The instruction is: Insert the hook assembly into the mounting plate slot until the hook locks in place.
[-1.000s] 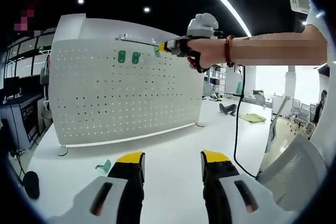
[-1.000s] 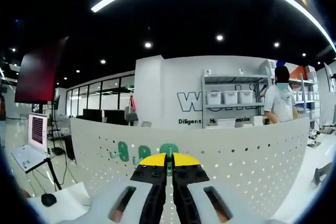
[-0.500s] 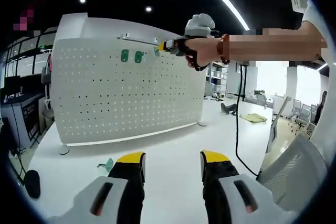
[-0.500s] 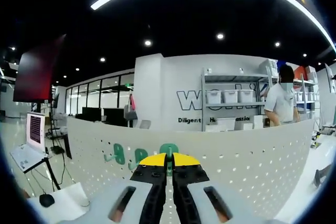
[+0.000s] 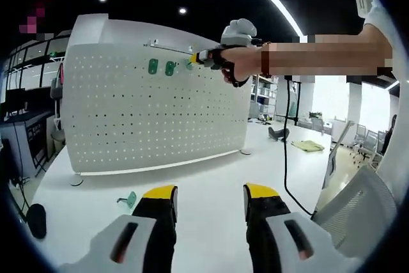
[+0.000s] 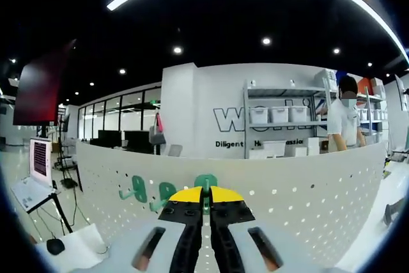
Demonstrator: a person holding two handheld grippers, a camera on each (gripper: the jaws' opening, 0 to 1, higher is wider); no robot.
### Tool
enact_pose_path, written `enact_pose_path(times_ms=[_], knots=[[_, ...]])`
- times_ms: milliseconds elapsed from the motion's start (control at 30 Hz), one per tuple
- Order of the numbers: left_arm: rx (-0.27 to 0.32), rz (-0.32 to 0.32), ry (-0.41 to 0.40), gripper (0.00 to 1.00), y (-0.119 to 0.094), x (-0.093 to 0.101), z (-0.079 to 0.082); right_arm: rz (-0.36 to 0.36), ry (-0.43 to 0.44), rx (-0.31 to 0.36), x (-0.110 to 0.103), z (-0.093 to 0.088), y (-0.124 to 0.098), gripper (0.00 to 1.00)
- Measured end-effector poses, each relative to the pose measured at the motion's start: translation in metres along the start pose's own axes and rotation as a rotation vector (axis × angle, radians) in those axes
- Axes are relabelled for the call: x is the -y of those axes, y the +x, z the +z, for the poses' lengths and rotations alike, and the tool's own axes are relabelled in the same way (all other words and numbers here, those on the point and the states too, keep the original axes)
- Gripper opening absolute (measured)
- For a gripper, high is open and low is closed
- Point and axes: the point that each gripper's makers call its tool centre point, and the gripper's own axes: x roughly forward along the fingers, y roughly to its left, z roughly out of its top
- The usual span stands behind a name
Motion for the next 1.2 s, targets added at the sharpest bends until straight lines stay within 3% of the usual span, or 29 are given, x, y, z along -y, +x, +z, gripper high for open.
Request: enact_pose_path(times_ms=[500, 1200], knots=[[0.007, 0.003, -0.008, 0.43, 0.000, -0.001, 0.001, -0.018, 0.002, -0.035, 0.002, -0.008, 0.003, 0.01], [0.015, 0.005, -0.020, 0.41, -0.002, -0.003, 0.003, -0.107, 0.158, 0.021, 0.003, -0.017, 0.003, 0.01]])
